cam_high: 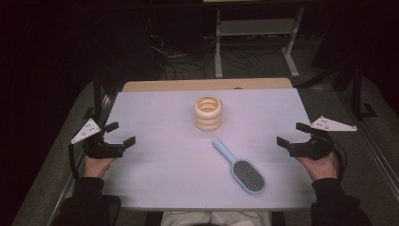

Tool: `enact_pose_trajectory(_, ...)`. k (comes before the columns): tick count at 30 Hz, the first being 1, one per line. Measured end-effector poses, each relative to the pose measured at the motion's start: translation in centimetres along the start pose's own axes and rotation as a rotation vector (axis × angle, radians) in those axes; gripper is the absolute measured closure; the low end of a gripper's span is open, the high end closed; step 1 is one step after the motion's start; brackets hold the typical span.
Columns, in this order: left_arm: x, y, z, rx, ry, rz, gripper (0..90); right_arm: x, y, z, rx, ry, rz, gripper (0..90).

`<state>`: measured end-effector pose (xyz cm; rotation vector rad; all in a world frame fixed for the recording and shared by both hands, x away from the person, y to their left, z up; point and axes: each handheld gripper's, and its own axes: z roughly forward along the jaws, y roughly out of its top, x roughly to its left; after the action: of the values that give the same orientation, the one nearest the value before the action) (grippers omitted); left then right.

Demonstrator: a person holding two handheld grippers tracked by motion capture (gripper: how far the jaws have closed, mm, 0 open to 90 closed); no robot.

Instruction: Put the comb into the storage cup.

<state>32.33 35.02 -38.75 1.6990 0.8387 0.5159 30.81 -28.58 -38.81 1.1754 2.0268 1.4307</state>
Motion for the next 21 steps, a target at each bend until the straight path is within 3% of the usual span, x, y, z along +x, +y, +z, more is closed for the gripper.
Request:
enact_pose_trajectory(8, 0.0, 0.0, 0.0, 0.000, -0.011, 0.000, 0.0, 0.2, -0.1, -0.1, 0.004, 0.006, 0.000, 0.0)
enact_pose_trajectory(13, -0.4, 0.3, 0.0, -0.005, -0.046, -0.002, 0.0, 0.3, -0.1, -0.1, 0.008, 0.005, -0.003, 0.0)
enact_pose_trajectory(21, -0.4, 1.7, -0.7, -0.041, -0.027, -0.010, 0.0, 0.4, 0.0, -0.6, -0.005, 0.016, -0.001, 0.0)
